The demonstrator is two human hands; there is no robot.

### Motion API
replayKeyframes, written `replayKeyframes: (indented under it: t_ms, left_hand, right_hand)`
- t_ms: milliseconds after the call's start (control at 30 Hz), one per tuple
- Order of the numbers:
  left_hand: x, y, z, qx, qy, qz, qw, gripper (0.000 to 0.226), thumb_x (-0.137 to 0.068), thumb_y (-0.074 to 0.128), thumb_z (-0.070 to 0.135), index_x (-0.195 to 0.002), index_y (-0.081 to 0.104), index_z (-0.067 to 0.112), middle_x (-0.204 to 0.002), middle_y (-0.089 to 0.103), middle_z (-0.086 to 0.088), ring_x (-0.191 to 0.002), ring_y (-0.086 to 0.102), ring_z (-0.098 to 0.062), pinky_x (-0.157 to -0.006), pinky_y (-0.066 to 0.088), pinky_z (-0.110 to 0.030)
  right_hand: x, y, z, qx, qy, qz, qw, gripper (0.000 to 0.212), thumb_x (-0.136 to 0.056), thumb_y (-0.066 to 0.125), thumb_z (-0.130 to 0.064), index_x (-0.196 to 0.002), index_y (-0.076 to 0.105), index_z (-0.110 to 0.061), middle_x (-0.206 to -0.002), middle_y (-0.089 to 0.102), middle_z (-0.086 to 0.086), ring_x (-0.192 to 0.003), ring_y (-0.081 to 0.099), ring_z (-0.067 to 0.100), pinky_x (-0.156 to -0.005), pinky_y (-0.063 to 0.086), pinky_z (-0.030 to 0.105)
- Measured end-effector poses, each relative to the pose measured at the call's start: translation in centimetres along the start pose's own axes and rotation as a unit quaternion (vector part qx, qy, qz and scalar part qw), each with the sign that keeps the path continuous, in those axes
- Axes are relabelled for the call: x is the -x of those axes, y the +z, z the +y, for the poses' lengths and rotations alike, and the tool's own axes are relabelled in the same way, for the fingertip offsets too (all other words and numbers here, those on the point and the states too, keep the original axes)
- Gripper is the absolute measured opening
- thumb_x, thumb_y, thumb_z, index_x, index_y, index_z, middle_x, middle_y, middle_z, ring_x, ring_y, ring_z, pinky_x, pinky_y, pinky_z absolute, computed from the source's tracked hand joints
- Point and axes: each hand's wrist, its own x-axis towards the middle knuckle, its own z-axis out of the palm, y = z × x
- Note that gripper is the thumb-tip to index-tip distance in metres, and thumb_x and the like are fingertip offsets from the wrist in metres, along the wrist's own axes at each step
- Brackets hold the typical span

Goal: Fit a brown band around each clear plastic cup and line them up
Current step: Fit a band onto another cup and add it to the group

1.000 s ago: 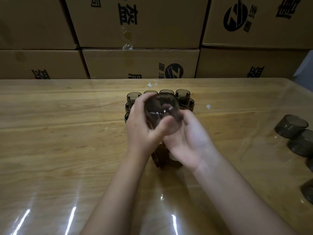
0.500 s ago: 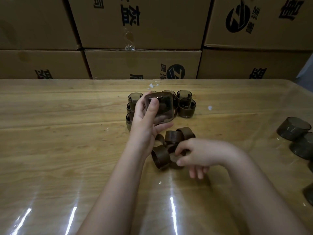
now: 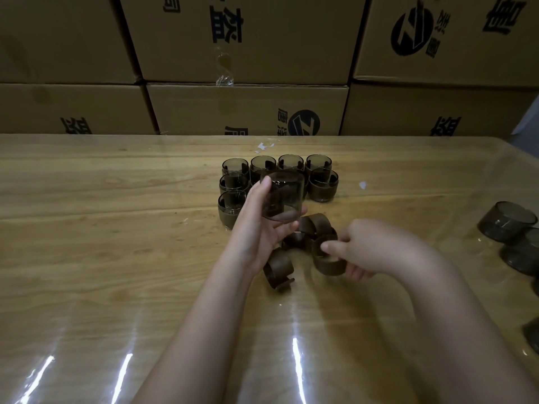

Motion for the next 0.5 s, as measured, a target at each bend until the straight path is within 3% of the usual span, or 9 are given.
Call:
replayKeyframes:
  t_ms: [167, 300, 500]
  left_hand:
    - [-0.4, -0.2, 0.2, -0.049, -0.012, 0.013, 0.999, 0.056, -0.09, 0.038, 0.057, -0.125, 0.058, 0.018, -0.118, 0.067, -0.008, -0.093, 0.07, -0.026, -0.061, 0.054, -0.025]
    - [-0.6, -0.1, 0.2, -0.144, -0.033, 0.018, 0.989, 0.06, -0.093, 0.033, 0.061, -0.134, 0.052, 0.022, -0.126, 0.06, -0.009, -0.073, 0.068, -0.011, -0.056, 0.051, -0.022]
    - [-0.4, 0.1, 1.2, -0.22, -0.015, 0.034, 0.975, 0.075, -0.075, 0.032, 0.072, -0.131, 0.053, 0.027, -0.129, 0.058, -0.005, -0.105, 0.063, -0.03, -0.067, 0.056, -0.032]
  right_hand:
    - [0.7, -1.9, 1.8, -0.011, -0.025, 0.134, 0.991, 0.022, -0.095, 0.054, -0.04, -0.084, 0.066, -0.025, -0.066, 0.071, -0.006, -0.064, 0.068, 0.006, -0.076, 0.058, 0.035]
    - [1.9, -2.9, 2.1, -0.016, -0.125, 0.259, 0.958, 0.021, -0.091, 0.051, -0.046, -0.081, 0.063, -0.032, -0.066, 0.067, -0.01, -0.067, 0.064, 0.007, -0.068, 0.057, 0.038]
    - [2.3, -3.3, 2.2, -0.023, -0.203, 0.314, 0.927, 0.037, -0.082, 0.039, -0.053, -0.088, 0.066, -0.029, -0.069, 0.059, -0.015, -0.067, 0.058, 0.005, -0.062, 0.054, 0.032]
